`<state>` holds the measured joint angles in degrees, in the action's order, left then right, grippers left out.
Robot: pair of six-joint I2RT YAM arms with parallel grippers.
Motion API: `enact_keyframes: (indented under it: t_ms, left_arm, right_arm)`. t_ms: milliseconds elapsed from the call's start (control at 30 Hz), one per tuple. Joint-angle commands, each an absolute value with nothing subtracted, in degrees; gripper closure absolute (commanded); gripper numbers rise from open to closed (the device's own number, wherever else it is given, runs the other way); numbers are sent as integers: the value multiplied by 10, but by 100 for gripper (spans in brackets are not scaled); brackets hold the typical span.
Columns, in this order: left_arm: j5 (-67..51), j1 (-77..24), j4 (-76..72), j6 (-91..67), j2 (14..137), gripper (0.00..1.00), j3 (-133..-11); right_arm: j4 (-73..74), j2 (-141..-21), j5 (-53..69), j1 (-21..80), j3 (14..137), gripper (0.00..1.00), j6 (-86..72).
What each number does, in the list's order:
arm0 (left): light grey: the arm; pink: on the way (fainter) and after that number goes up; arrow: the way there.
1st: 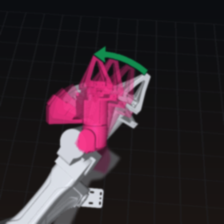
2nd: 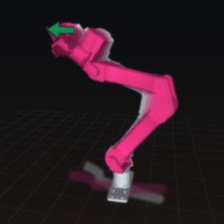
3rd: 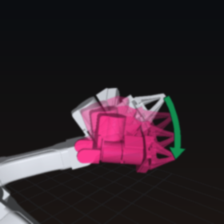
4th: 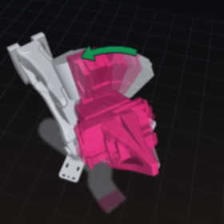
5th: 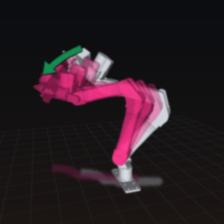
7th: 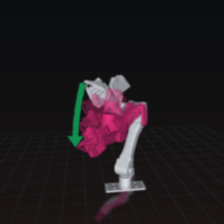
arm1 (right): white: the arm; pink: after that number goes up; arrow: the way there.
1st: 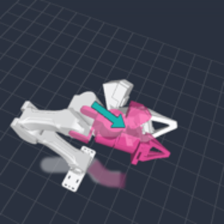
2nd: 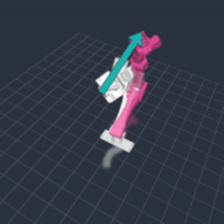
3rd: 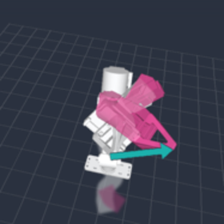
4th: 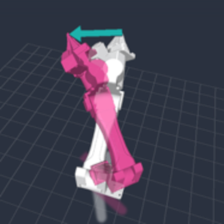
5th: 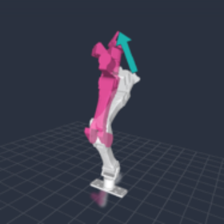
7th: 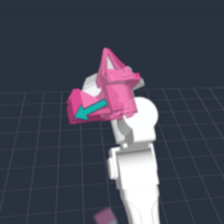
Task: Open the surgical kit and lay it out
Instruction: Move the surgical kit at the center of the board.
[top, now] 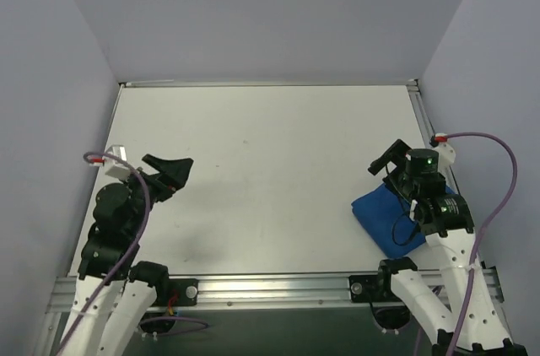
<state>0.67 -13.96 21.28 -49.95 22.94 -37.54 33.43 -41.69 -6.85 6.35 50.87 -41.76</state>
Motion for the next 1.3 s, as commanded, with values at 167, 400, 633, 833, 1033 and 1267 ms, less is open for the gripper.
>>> enact_keyframes:
  t_ms: [167, 400, 633, 833, 1033, 1267]
  left_arm:
    - [-251, -155, 215, -381, 526, 6, -510]
    - [-218, -322, 154, -338, 736, 6, -624]
    - [-267, -415, -73, -308, 909, 1, -680]
    - [-377, -480, -178, -258, 1075, 14, -776]
    - [-440, -508, -260, -247, 1187, 15, -845]
    - [-423, -548, -211, -234, 1299, 21, -963]
  right_arm:
    - [443, -606, -203, 55, 671, 0, -393]
    - [398, -670, -103, -62, 715, 0, -336]
    - [396, -667, -50, -81, 737, 0, -274]
    - [404, -671, -38, -82, 741, 4, -257]
    - [387, -645, 21, -83, 716, 4, -253]
    - [379, -615, 34, -84, 700, 5, -250]
